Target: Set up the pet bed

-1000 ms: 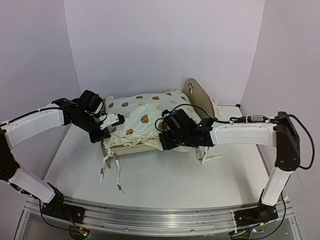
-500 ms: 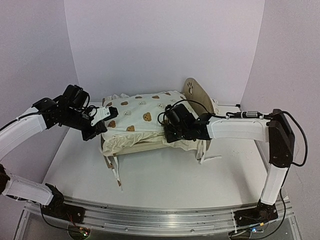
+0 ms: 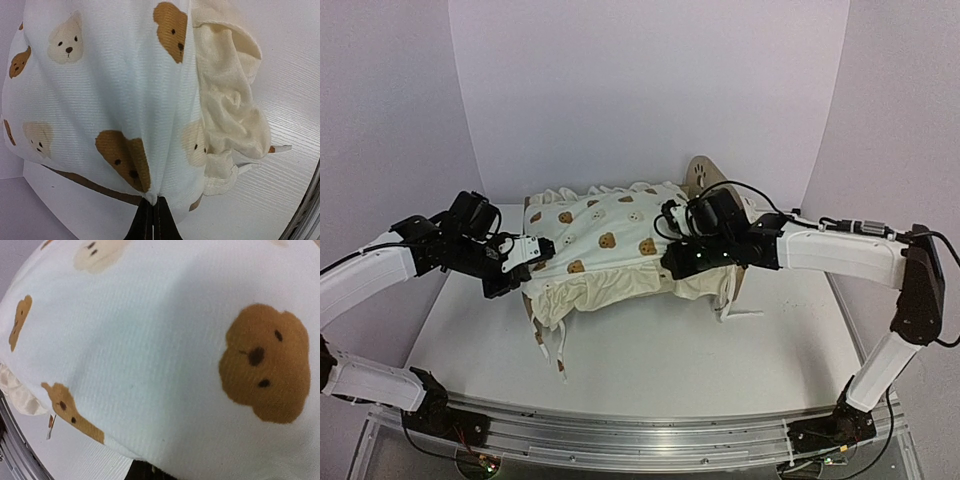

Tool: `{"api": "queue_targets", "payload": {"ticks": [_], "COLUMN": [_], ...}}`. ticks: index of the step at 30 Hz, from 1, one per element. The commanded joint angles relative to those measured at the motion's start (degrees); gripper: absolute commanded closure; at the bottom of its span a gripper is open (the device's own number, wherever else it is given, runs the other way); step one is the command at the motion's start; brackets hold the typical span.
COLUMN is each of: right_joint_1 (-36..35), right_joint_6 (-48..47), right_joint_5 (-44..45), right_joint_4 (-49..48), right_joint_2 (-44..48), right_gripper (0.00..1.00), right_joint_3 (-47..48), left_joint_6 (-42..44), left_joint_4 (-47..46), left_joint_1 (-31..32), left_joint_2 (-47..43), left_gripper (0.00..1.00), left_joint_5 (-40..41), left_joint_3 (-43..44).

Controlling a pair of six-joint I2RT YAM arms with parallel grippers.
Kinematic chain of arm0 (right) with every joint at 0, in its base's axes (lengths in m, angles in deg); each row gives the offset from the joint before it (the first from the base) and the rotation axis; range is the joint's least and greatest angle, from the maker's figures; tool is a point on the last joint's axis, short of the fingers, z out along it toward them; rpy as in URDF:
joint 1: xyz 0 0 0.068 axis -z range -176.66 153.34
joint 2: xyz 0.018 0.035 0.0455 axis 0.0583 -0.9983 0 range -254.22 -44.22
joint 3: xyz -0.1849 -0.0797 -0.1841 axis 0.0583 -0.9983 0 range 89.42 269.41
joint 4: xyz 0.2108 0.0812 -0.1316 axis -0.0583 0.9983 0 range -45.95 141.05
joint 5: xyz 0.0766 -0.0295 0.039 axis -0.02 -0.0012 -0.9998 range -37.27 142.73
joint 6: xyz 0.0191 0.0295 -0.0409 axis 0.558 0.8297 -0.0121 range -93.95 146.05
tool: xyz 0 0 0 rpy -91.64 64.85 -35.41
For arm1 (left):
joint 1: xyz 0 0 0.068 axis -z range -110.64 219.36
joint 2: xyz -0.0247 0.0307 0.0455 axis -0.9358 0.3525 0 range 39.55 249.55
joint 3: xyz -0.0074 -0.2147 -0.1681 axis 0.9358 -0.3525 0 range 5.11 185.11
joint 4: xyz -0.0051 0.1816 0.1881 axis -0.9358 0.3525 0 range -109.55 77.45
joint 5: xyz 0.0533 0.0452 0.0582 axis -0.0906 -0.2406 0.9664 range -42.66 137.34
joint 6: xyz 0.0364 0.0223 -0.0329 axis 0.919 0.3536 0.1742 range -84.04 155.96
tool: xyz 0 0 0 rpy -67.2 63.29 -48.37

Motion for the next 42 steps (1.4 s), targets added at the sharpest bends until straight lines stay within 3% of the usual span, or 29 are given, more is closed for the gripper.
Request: {"api": "queue_targets", "payload": {"ticks": [1,4,10,17,20,25,31,34,37,42], "right_joint_1": [2.50,2.51,2.51,4.89,9.18,16.88,21.19,21.22,21.08,14.89], "right_joint_6": [2.79,2.68,1.29,3.19,4.11,2.94,0.39,1.52,6.06,9.96], "right_joint_5": [-1.37,-4.54,-8.49,1.24,5.64,8.04,3.73,-2.28,-7.81,-5.92], "right_joint_4": [3.95,7.56,8.89,14.88,19.81,21.51,21.46,21.60,21.66,21.79], "right_joint_2": [0.25,-0.52,4.76,14.59,15.20,10.58,1.16,-1.43,-1.54,1.16], "right_gripper": [0.86,0.74,0.58,0.41,0.35,0.24,0.36,0.59,0.75,0.79], "right_joint_3": [-1.75,0.08,0.88,2.31,4.94,9.15,14.78,15.28,12.95,8.78], "left_joint_6": [2.27,2.69,1.75,0.70,-2.45,-8.35,-11.48,-11.71,-12.06,-12.75], "left_joint_4": [-0.73,-0.84,1.73,7.53,6.56,2.97,1.08,1.15,0.86,0.32], "left_joint_1": [-0.59,-0.60,-0.56,-0.56,-0.59,-0.64,-0.65,-0.65,-0.65,-0.65], "left_joint_2": [0.97,0.94,-0.38,-3.19,-3.52,-2.11,-3.32,-4.24,-5.11,-5.93], "left_gripper": [1.00,0.99,0.67,0.47,0.43,0.40,0.38,0.37,0.37,0.37], "left_joint_5": [8.97,9.72,4.92,-9.30,-13.35,-13.21,-13.29,-13.82,-14.98,-18.62], "left_joint_3": [-3.10,-3.13,-1.13,4.13,5.85,6.96,6.45,6.39,6.28,5.85]}}
